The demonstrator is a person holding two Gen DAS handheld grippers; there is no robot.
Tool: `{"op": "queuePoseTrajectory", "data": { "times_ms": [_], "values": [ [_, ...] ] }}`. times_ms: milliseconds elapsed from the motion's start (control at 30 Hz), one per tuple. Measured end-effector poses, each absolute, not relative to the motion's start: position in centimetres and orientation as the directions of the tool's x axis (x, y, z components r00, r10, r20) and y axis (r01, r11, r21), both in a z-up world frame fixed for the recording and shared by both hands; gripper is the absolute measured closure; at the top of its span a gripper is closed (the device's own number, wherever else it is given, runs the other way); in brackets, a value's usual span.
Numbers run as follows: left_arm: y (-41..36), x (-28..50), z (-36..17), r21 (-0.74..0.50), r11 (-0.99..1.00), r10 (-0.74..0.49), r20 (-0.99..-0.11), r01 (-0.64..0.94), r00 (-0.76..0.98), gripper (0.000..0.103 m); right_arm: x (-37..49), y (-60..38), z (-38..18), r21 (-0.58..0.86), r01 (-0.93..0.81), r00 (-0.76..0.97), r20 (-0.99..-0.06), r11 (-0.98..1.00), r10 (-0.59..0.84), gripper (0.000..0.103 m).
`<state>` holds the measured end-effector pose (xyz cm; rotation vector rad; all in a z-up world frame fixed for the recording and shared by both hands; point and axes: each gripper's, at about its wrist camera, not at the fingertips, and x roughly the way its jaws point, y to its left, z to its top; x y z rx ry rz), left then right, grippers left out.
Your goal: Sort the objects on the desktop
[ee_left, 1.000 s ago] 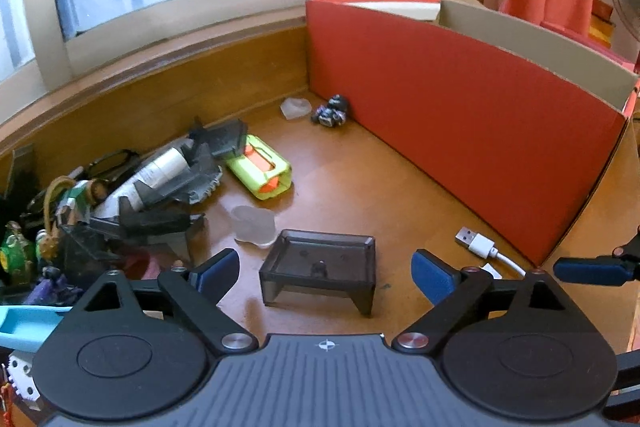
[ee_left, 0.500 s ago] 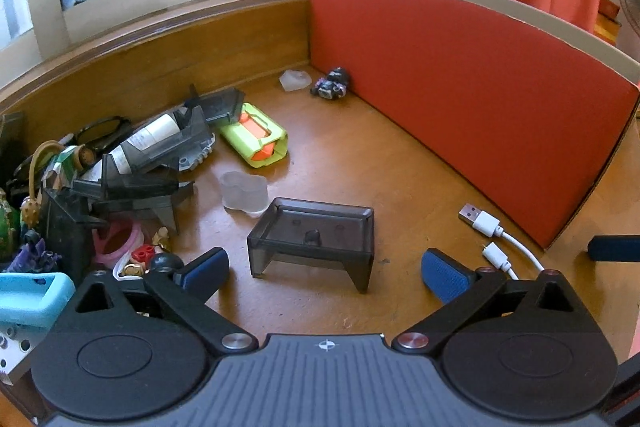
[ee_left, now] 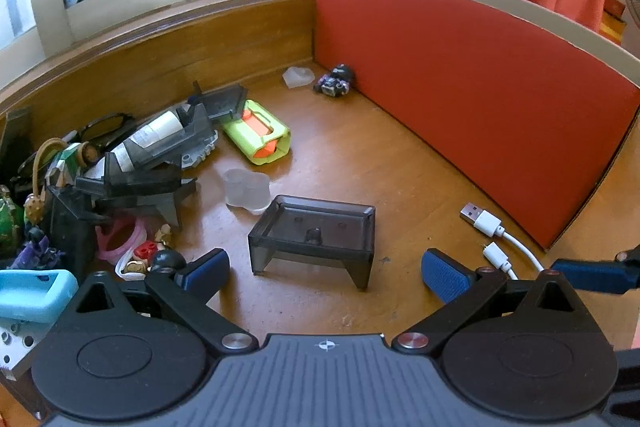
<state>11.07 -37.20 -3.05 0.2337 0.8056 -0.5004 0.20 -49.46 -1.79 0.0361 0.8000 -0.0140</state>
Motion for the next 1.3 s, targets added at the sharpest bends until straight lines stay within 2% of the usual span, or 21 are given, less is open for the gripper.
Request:
{"op": "queuePoseTrajectory", "data": {
  "times_ms": [33,300,367,400,500,600,967,1033,1200,1300],
  "values": [
    [-37.2,11.1,-3.0,0.013,0.862,-0.332,-0.741,0.506,0.584,0.0,0.2,-49.4,-1.7,0.027,0.024,0.698,-0.716,0.999,0.002,0.074],
    [-36.8,10.9,-2.5,0.009,0.866,-0.334,-0.733,0.5,0.592,0.025,0.3,-49.2,-1.7,0.024,0.022,0.7,-0.714,0.999,0.002,0.081],
    [-36.8,10.9,-2.4,0.009,0.864,-0.338,-0.73,0.503,0.594,0.034,0.3,-49.2,-1.7,0.026,0.022,0.7,-0.714,0.999,0.003,0.082],
    [-36.8,10.9,-2.3,0.009,0.863,-0.339,-0.729,0.504,0.594,0.041,0.3,-49.2,-1.7,0.029,0.023,0.701,-0.713,0.999,0.004,0.083],
    [-36.7,10.9,-2.2,0.009,0.861,-0.343,-0.726,0.508,0.595,0.042,0.2,-49.5,-1.6,0.038,0.024,0.702,-0.712,0.999,0.01,0.086],
    [-36.1,10.7,-1.9,-0.01,0.864,-0.357,-0.717,0.504,0.598,0.042,0.2,-49.7,-1.4,0.054,0.022,0.706,-0.707,0.998,0.023,0.095],
    [-32.7,9.7,1.6,-0.025,0.895,-0.352,-0.652,0.445,0.672,0.042,0.0,-50.2,0.9,0.135,-0.041,0.747,-0.653,0.99,0.12,0.095],
    [-32.2,9.5,2.3,-0.028,0.901,-0.35,-0.639,0.434,0.685,0.042,0.0,-50.1,1.8,0.142,-0.065,0.763,-0.631,0.988,0.141,0.102],
    [-31.5,9.1,3.7,-0.027,0.913,-0.337,-0.615,0.408,0.713,0.042,0.1,-50.0,3.8,0.153,-0.123,0.791,-0.582,0.981,0.19,0.103],
    [-31.4,8.8,4.3,-0.026,0.919,-0.327,-0.604,0.393,0.726,0.042,0.7,-50.1,4.0,0.155,-0.145,0.773,-0.598,0.977,0.209,0.102]
  ]
}}
